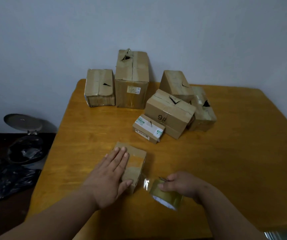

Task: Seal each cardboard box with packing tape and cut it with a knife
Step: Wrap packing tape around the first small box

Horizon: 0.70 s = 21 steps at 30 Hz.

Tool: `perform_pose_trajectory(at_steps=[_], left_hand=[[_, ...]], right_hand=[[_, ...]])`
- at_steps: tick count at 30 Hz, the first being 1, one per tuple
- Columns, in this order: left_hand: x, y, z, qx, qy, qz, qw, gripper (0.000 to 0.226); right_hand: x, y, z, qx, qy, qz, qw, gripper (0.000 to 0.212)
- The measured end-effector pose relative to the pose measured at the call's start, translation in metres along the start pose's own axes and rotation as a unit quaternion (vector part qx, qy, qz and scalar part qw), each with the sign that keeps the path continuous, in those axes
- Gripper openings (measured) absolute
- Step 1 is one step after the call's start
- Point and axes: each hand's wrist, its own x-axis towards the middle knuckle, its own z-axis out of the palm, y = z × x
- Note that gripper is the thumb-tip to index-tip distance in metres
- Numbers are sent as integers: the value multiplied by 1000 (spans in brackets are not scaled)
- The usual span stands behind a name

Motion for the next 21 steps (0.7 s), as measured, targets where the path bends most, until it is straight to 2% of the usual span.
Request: perform_pose_trajectory(at_steps=[5,7,10,12,16,18,21], left_hand=[[3,13,-7,45,1,-11,999,63],[5,21,-13,71,56,7,996,63],[8,34,-17,19,144,1,989,52],[14,31,-14,-9,168,-9,986,44],[26,4,-19,-49,146,18,988,23],[29,-8,-22,-33,150,19,988,21],[29,-9,-18,-65,176,-28,982,28]], right_hand=[[2,4,-8,18,23,-18,999,36],[4,5,-8,18,19,-19,999,36],[8,9,-5,14,25,-18,999,36],[10,12,-1,26,19,-19,999,30],[12,13,11,91,-29,-27,995,13],[14,10,20,88,-37,-38,995,8],[20,4,34,97,-47,-44,993,13]])
